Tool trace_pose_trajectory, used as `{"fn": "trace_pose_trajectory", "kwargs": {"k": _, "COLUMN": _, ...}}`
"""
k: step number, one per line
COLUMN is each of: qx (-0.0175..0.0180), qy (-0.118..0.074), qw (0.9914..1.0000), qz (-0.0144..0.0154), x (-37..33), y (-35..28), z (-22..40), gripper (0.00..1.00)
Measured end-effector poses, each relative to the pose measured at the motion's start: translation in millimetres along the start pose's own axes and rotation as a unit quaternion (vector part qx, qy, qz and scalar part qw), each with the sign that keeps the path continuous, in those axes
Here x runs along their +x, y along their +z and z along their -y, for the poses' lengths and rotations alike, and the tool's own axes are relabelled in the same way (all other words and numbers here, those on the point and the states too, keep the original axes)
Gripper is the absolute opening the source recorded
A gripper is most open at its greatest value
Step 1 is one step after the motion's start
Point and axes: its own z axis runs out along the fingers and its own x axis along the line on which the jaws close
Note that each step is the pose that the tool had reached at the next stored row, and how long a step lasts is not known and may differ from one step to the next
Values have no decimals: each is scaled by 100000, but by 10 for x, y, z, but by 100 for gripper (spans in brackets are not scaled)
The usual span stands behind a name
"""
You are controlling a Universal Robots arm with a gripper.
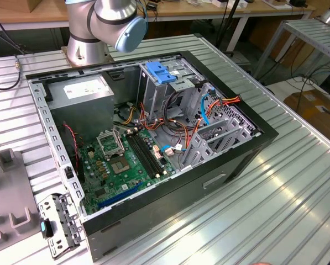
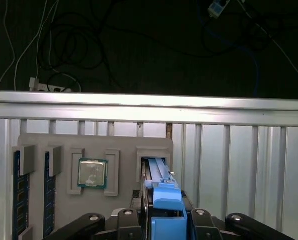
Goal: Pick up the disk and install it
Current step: 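Pick up the disk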
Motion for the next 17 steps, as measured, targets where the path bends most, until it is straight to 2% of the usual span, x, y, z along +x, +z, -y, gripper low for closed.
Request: {"fn": "trace_pose_trajectory", "kwargs": {"k": 17, "qx": 40, "qy": -1, "qw": 100000, "qz": 6, "x": 0, "y": 0, "z": 0, "gripper": 37}}
